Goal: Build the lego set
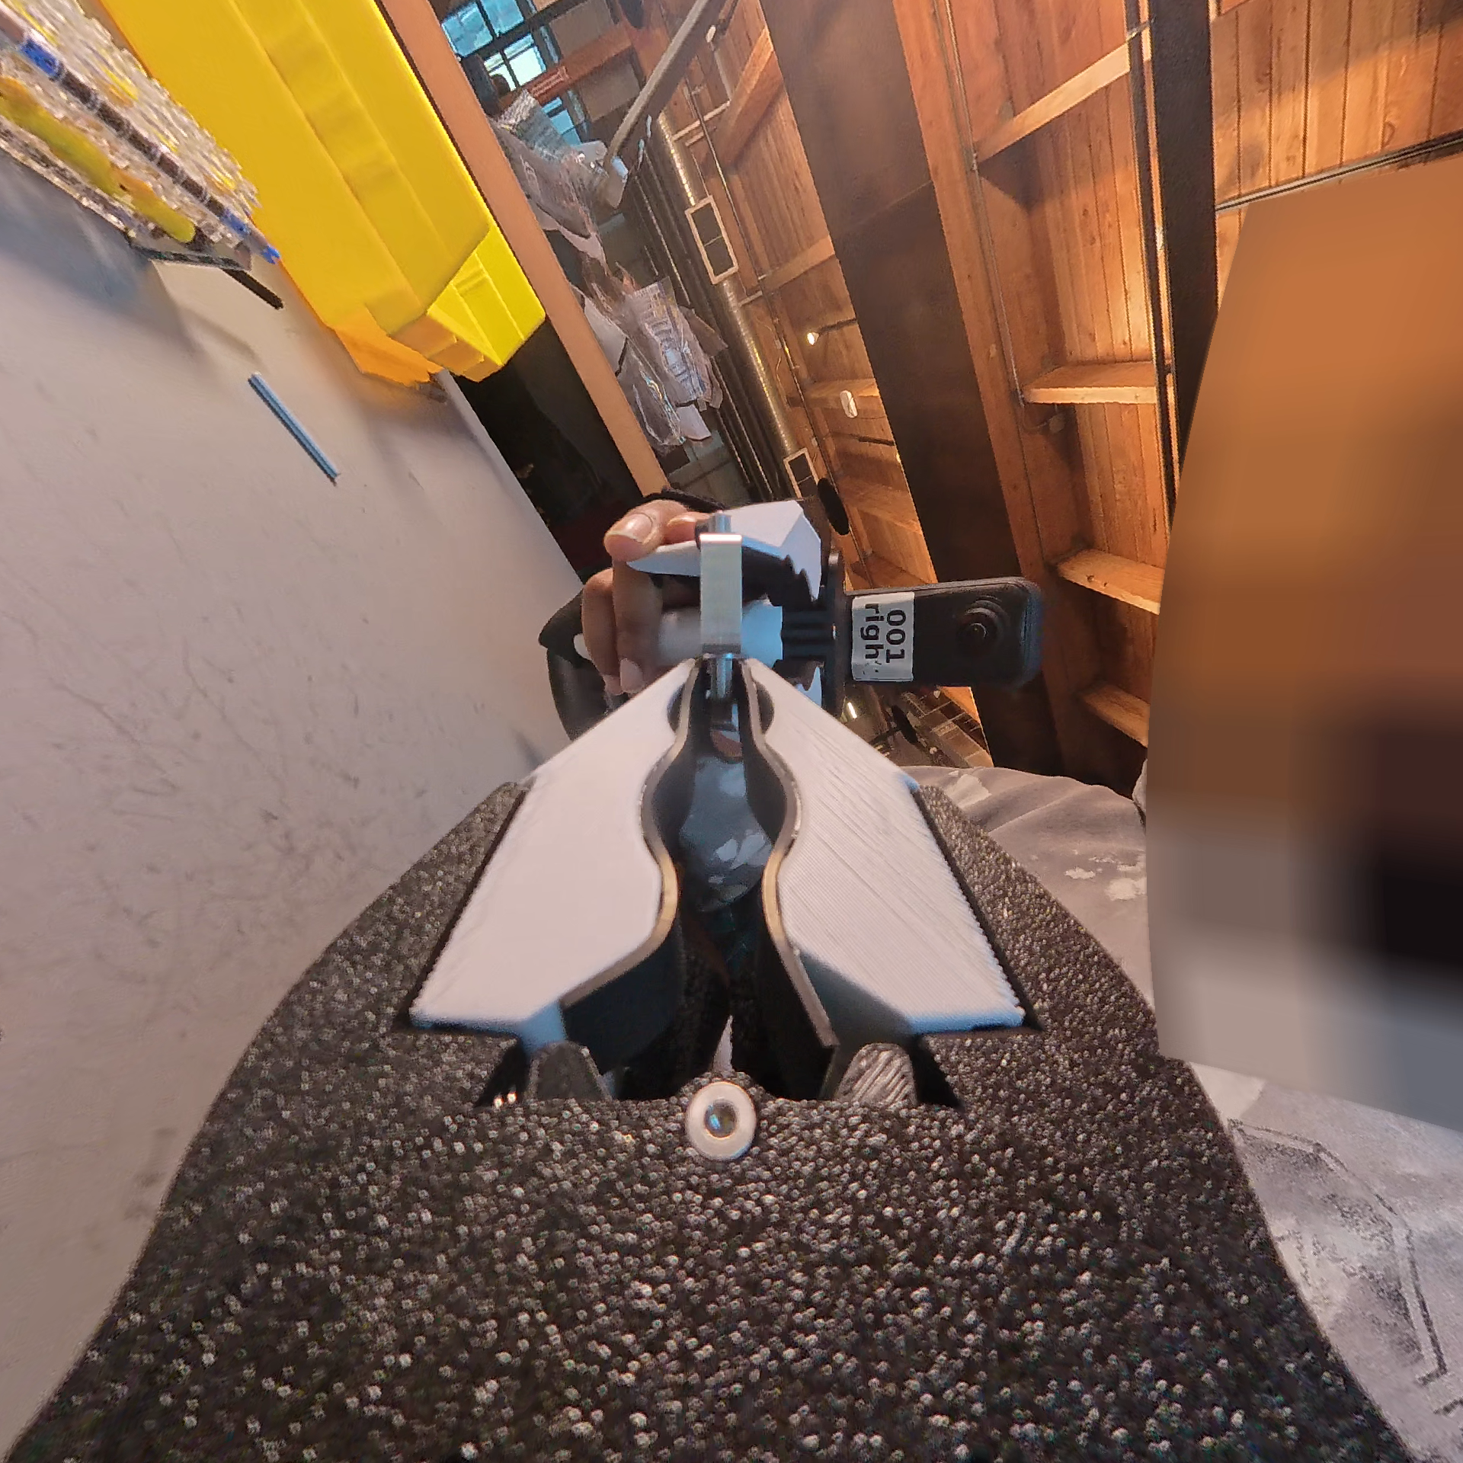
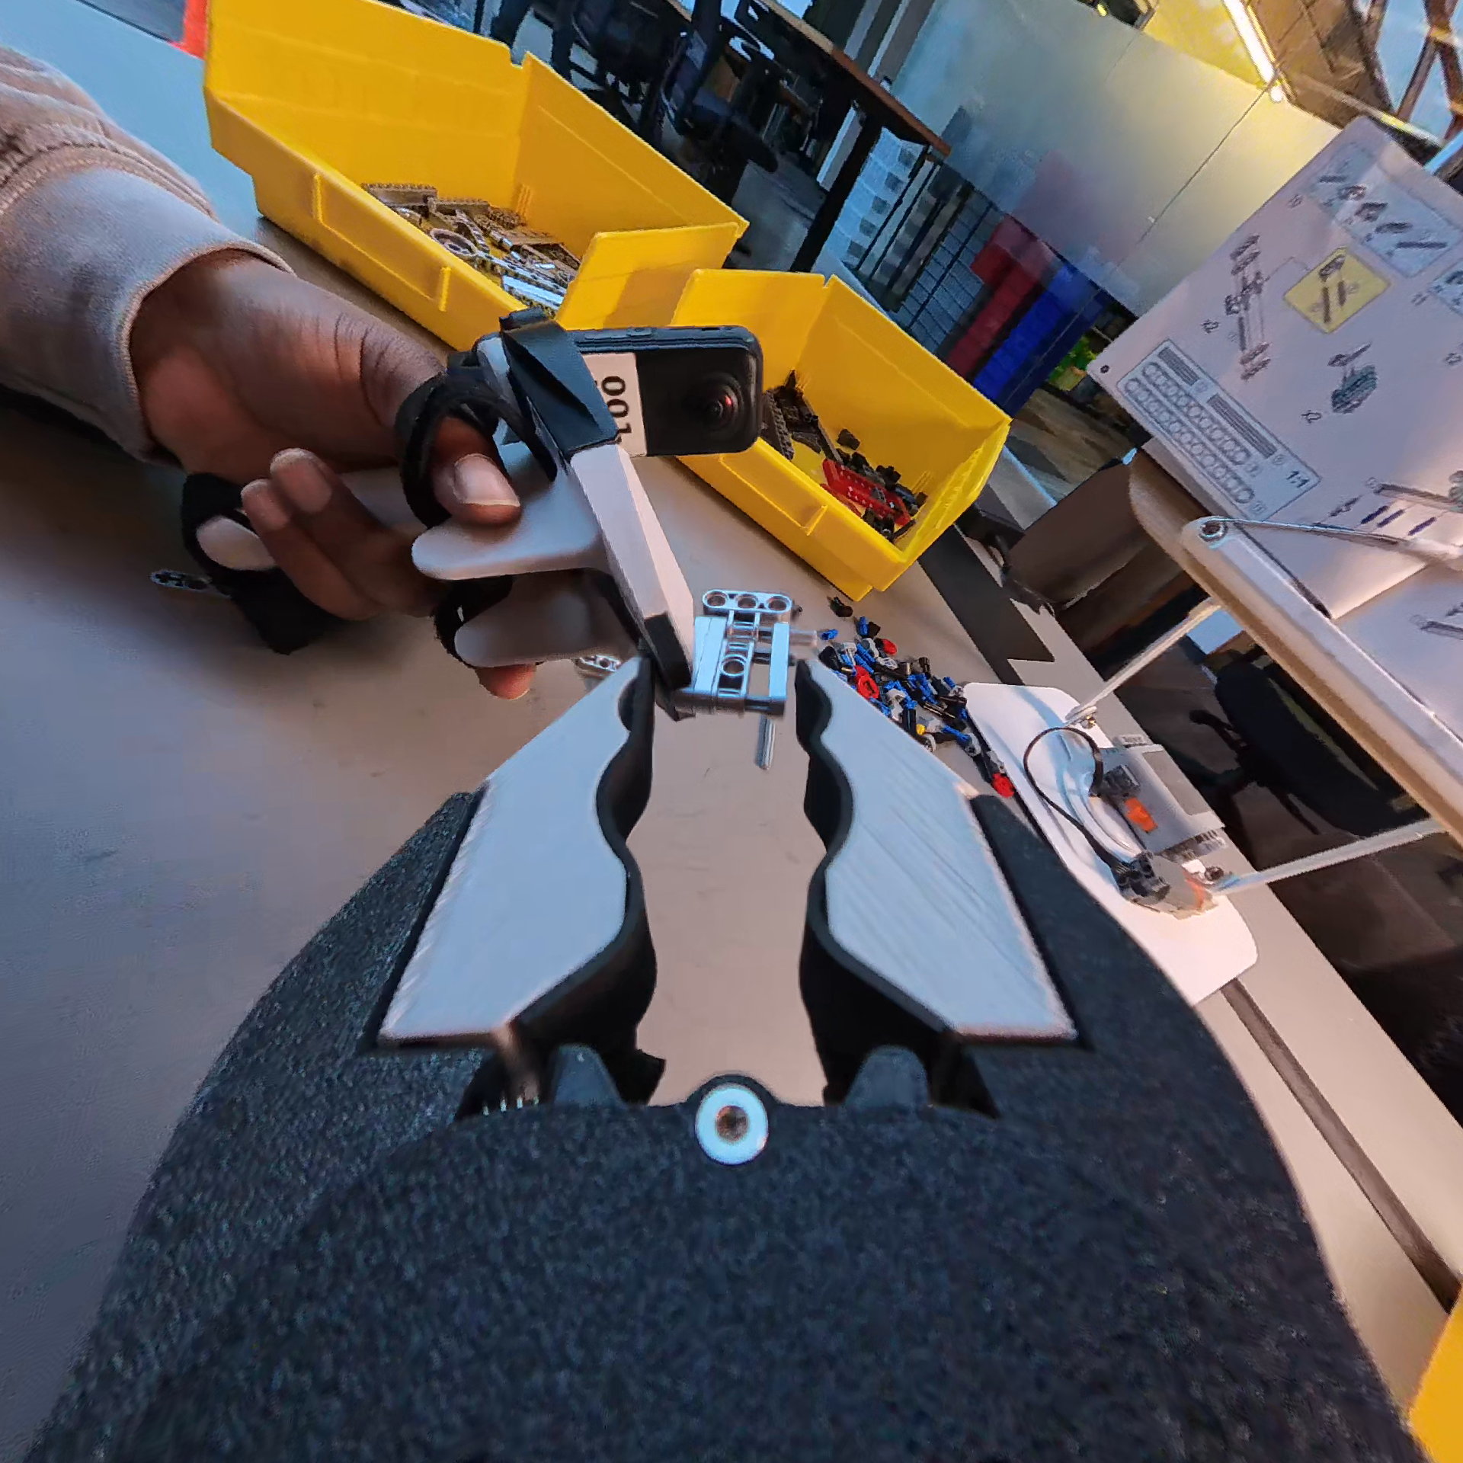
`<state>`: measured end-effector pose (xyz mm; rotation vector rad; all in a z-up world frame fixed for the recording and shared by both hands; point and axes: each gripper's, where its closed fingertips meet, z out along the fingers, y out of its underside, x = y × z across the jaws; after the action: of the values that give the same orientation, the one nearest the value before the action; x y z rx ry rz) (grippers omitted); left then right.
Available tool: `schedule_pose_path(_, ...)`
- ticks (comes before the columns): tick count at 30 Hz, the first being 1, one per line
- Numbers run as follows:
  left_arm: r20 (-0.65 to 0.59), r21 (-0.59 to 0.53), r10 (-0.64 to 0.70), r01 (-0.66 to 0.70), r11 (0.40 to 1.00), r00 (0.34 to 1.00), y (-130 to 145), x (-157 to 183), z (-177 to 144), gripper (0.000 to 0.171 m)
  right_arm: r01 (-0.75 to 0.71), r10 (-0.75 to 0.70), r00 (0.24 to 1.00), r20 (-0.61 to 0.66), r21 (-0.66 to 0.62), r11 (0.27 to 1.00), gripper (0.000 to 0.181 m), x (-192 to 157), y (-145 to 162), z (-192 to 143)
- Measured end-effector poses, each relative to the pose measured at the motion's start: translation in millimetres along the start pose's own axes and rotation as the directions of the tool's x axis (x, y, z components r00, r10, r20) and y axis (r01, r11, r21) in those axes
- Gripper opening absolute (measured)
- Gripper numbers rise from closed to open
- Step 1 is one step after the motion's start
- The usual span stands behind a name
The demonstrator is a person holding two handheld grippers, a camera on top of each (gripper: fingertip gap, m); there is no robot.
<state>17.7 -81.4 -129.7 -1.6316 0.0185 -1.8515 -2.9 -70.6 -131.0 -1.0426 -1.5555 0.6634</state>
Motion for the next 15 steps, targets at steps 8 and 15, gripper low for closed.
schedule_pose_path(8,-0.037,0.005,-0.011,0.012,1.0,0.999,-2.0,5.6,1.2,0.006,-0.002,0.002,1.0,0.001,0.008,1.0,0.025,1.9,-3.2,-5.7)
schedule_pose_path(15,-0.005,0.015,0.053,-0.053,0.998,0.999,-4.9,7.5,1.4,0.005,0.034,-0.034,0.999,-0.017,0.005,0.999,0.022,2.5,-5.4,-5.4)
